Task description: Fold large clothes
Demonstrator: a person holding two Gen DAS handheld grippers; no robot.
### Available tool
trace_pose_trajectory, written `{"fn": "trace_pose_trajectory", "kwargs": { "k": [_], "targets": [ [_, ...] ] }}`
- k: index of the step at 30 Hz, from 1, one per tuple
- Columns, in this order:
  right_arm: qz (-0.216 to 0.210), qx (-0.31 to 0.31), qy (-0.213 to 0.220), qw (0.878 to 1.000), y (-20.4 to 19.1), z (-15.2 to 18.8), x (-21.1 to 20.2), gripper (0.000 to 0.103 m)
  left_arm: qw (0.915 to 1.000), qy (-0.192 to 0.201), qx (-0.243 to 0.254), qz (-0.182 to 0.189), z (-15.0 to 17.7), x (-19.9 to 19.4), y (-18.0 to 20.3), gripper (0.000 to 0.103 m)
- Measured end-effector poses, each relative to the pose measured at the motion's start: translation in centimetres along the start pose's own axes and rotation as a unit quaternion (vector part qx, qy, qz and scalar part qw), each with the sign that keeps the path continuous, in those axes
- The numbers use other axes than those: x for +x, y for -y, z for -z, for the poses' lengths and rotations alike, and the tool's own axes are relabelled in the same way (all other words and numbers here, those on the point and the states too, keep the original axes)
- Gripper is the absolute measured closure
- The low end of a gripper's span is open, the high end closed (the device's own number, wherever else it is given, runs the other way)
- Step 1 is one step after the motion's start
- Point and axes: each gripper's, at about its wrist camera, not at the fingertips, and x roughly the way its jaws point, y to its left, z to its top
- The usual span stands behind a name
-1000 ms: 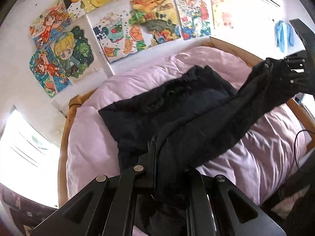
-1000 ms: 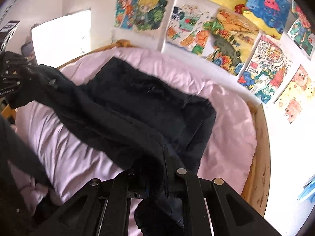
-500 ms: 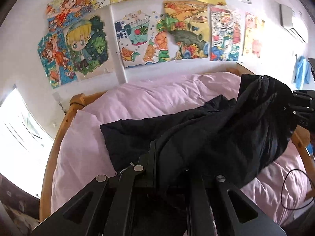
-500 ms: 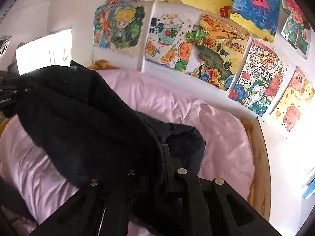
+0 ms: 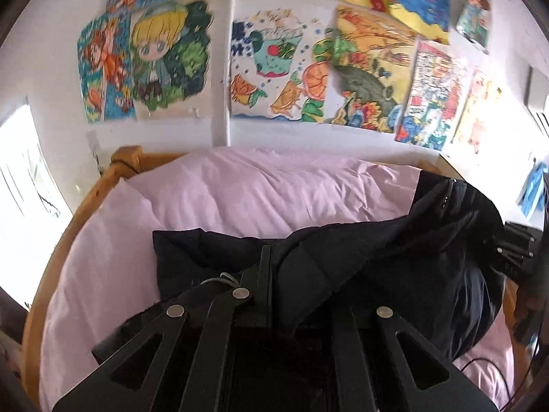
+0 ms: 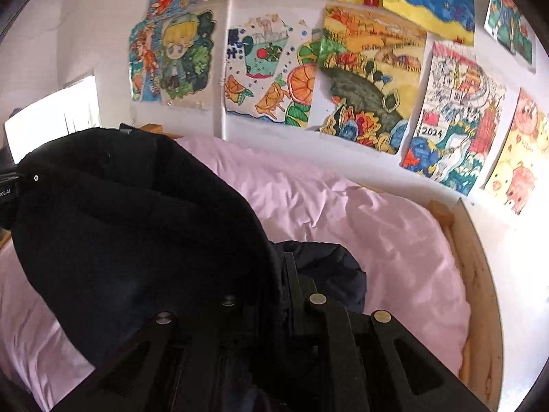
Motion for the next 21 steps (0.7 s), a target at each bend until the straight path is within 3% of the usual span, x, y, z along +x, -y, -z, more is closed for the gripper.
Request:
{"fn": "trace_pose_trajectory", "kwargs": {
  "k": [12,16,21],
  "targets": [
    [-0.013,0.016,-0.046,0.999,0.6,0.2,6.8,0.090,0.9973,-0.063,-0.037,-0.005,0.5,6.2,-2.4,0.096],
    [-0.025,0.022,-0.051,0.998,0.9,0.3,8.2,0.085,0.9928,-0.109,-0.047,-0.019,0.7,8.2,-2.9,0.096],
    [-0.045,0.036,-0.089,0.994,1.5,0.8,10.4,0.080,0.9842,-0.165,-0.064,-0.010,1.3,10.7,-4.0,0.096]
  ]
}}
